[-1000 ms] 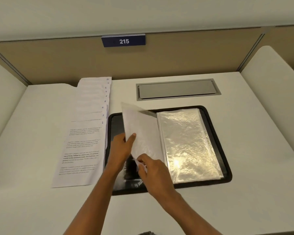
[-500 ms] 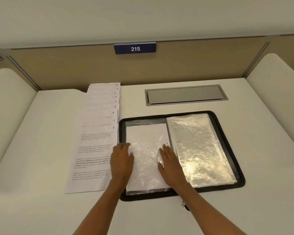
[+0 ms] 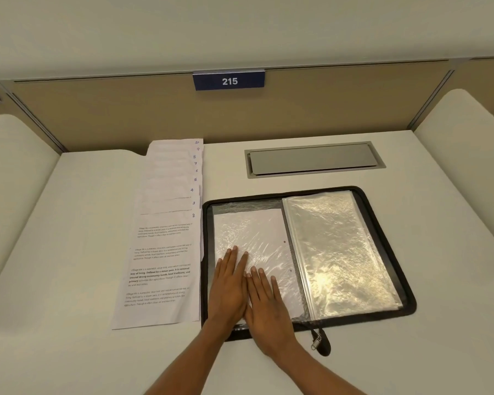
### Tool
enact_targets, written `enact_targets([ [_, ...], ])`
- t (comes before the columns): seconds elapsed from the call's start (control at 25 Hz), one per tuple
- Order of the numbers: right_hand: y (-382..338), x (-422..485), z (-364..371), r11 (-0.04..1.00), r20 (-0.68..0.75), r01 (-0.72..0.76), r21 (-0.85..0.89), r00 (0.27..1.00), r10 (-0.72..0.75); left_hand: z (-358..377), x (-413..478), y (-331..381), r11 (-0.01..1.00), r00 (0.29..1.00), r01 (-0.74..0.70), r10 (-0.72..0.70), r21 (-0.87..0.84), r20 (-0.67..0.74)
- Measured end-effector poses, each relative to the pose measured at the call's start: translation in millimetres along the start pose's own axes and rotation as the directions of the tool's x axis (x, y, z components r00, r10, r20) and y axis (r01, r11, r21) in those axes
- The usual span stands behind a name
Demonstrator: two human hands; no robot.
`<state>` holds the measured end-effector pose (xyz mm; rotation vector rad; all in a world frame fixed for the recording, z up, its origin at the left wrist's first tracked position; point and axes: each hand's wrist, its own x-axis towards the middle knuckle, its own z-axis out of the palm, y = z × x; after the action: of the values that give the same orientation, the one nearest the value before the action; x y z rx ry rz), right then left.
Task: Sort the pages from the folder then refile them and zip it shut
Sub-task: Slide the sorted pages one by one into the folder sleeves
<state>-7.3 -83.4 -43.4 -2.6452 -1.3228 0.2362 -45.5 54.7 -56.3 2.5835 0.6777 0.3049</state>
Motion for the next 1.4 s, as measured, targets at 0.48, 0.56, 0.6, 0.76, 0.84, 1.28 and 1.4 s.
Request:
enact_targets([
  [0.48, -8, 2, -3, 0.982, -0.07, -0.073, 0.174, 0.994, 0.086, -32, -17, -9, 0.983, 0.994, 0.067, -0.08, -0.172, -0.072],
  [0.56, -22, 10, -7, 0.972, -0.102, -0.069, 0.224, 0.99, 0.094, -47, -24, -25, 0.977, 0.986, 0.099, -0.121, -0.188, -0.112],
  [0.6, -31, 16, -9, 0.969, -0.116, -0.054, 0.24, 0.99, 0.084, -54, -26, -35, 0.974, 0.982, 0.123, -0.147, -0.19, -0.12],
  [0.76, -71, 44, -13, 0.962, -0.139, -0.044, 0.271, 0.987, 0.085, -78, -35, -84, 0.956, 0.953, 0.236, -0.263, -0.173, -0.149],
  [0.84, -91, 58, -12, 0.961, -0.147, -0.042, 0.272, 0.986, 0.084, -87, -40, -107, 0.948, 0.942, 0.281, -0.302, -0.152, -0.147],
  [1.28, -140, 80, 1, 0.973, -0.224, -0.196, 0.124, 0.949, 0.22, -84, -56, -137, 0.943, 0.933, 0.322, -0.331, -0.083, -0.145],
  [1.4, -145, 83, -1, 0.952, -0.252, -0.206, 0.226, 0.932, 0.261, -82, -57, -136, 0.944, 0.931, 0.323, -0.329, -0.064, -0.16],
])
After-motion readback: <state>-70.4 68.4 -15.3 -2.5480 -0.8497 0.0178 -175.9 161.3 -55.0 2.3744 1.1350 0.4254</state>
